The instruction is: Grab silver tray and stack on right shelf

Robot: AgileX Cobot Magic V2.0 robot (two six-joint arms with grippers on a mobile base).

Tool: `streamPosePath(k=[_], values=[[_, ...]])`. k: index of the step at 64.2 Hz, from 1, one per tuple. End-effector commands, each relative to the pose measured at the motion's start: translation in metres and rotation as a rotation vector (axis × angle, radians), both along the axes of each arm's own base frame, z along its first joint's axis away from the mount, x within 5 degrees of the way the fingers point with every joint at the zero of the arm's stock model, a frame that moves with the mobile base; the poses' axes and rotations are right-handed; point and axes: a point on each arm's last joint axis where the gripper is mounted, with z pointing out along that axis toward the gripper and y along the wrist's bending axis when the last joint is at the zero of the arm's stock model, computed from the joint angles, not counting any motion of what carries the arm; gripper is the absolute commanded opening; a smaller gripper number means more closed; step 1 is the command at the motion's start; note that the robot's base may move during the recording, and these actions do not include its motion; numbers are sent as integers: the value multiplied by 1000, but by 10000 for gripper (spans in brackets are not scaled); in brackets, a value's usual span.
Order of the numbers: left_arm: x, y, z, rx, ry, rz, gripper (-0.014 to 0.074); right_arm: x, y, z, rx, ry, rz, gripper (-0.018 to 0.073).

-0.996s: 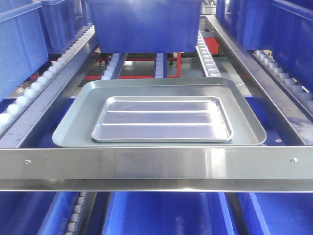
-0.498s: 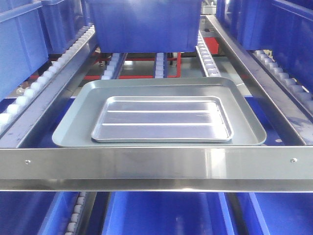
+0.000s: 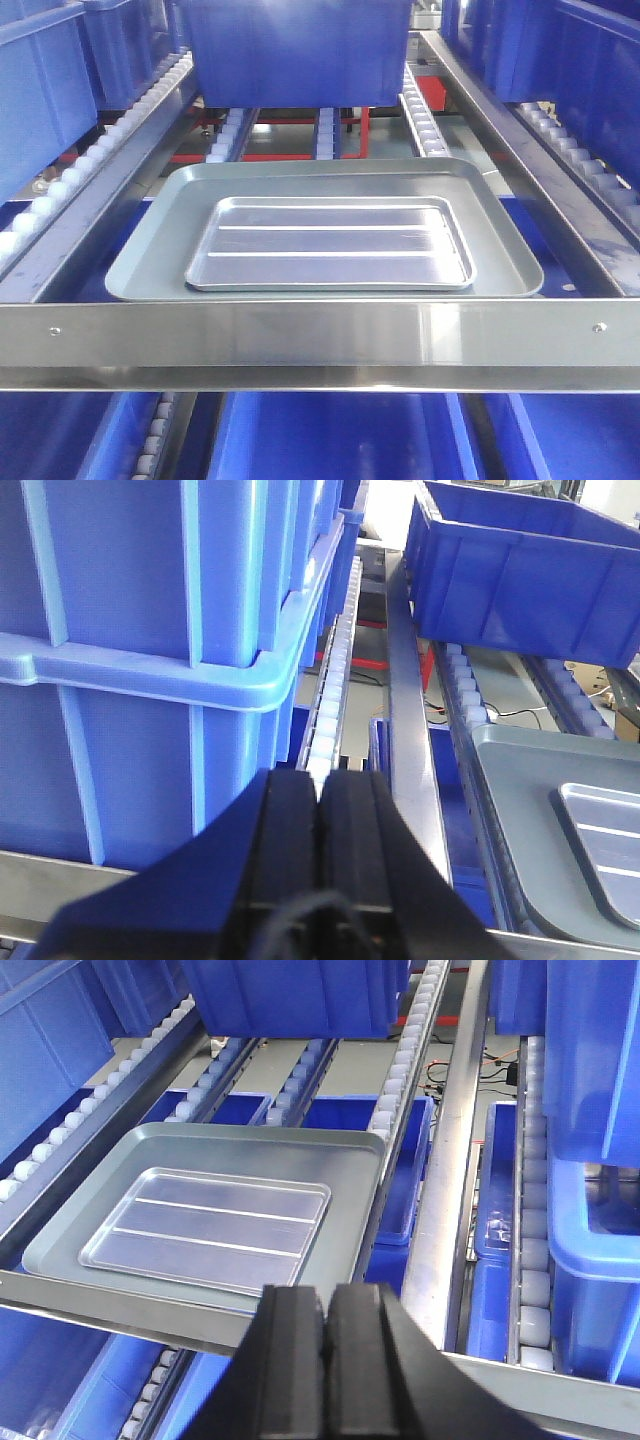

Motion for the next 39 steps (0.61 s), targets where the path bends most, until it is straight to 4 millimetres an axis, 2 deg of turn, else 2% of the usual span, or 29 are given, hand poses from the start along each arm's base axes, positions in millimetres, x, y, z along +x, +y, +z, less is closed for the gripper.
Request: streamPosePath(k=[1, 31, 39], values=[[0, 1, 2, -5, -69, 5, -101, 0, 0, 15, 2, -98, 4, 49], [0, 1, 2, -5, -69, 5, -101, 0, 0, 14, -5, -91, 1, 49], [0, 1, 2, -5, -69, 5, -101, 4, -2, 14, -53, -149, -53, 49]])
